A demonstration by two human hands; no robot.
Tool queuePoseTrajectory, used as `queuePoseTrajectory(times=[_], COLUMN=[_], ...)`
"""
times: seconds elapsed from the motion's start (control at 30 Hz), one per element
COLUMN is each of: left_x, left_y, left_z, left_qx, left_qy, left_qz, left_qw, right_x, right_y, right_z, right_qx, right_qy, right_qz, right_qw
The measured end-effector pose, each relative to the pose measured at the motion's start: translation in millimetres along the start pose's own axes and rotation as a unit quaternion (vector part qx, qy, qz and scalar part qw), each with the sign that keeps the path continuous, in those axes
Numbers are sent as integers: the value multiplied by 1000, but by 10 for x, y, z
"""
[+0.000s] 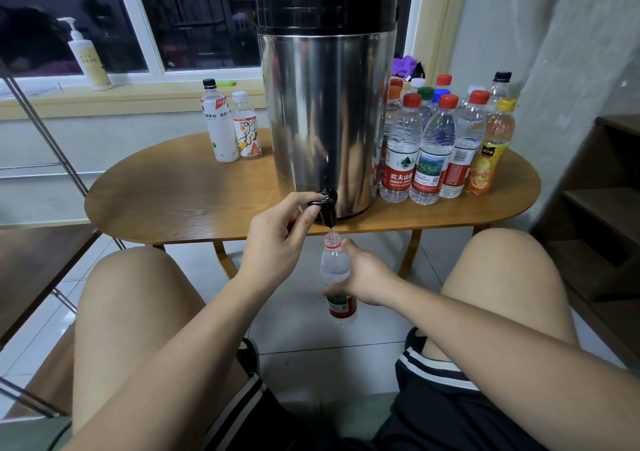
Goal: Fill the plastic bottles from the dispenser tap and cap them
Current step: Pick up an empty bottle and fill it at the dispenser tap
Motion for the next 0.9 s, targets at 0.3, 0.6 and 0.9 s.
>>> queuePoseTrajectory(times=[0.3, 0.6, 0.9], left_x=[38, 22, 23], left_y=[10, 10, 1], left_z=[10, 12, 10], left_qx=[4, 2, -1], left_qy=[-2, 1, 0], left_qz=[4, 2, 1], left_qw=[1000, 1000, 1000], right_x=[17, 5, -4], right_y=[-8, -9, -19], right_z=[-19, -30, -38], right_qx=[3, 6, 1], right_qy=[5, 13, 16], right_qz=[5, 16, 5], right_qw=[1000, 1000, 1000])
Point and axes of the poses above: each hand's wrist, its own z-axis away from the middle knuckle, its own y-axis out of the back of the hand, x = y × z, the point moved 10 cm from there along -z, towards the middle knuckle, and after that the axes turned 12 degrees about z, right-handed, at the moved point
